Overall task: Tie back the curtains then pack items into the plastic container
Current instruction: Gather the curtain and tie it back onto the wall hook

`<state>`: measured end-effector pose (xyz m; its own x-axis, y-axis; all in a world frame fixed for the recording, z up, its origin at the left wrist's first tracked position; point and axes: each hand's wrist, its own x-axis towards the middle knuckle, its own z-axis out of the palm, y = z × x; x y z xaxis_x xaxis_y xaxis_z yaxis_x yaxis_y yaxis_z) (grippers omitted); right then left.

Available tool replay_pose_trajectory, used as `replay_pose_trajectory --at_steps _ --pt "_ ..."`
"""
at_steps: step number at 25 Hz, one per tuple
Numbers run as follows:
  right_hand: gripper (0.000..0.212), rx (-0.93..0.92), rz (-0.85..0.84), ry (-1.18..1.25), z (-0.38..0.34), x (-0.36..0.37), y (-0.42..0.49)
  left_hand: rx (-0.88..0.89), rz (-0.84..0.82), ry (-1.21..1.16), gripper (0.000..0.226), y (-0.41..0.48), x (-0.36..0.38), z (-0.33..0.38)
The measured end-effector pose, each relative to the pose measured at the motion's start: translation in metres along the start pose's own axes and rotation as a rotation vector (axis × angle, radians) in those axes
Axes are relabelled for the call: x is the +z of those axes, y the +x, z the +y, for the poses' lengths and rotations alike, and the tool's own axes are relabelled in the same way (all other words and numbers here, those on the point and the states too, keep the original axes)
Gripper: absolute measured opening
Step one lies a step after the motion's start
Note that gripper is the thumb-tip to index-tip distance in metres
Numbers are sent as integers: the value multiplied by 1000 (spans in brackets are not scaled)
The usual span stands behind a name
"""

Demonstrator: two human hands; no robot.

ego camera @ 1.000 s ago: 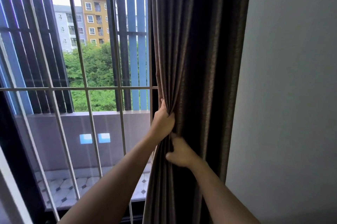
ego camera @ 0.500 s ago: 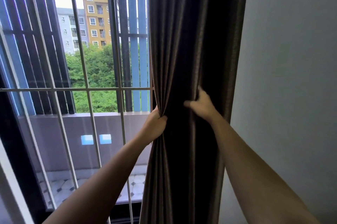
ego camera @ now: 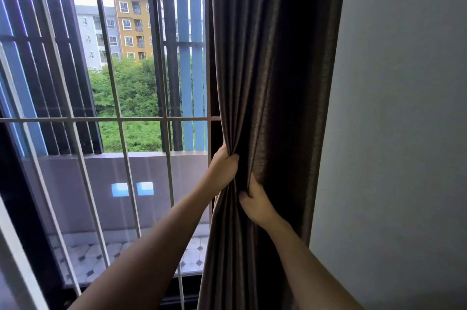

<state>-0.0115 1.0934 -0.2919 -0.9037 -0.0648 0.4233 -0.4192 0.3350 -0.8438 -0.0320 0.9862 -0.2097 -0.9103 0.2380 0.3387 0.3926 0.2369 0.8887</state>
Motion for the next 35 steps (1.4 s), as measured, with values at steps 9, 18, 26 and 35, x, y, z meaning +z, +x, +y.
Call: replay_pose_trajectory --at_steps 9,18,26,35 --pt "76 78 -128 -173 -4 10 -12 -56 -70 -205 48 1 10 -3" --pt "44 -274 174 -451 -30 -36 -12 26 10 164 69 6 0 -3" --pt "101 -71 444 -122 -70 -151 55 14 -8 128 70 8 -2 -14" --pt "60 134 -41 44 6 -45 36 41 -15 37 66 13 8 -11"
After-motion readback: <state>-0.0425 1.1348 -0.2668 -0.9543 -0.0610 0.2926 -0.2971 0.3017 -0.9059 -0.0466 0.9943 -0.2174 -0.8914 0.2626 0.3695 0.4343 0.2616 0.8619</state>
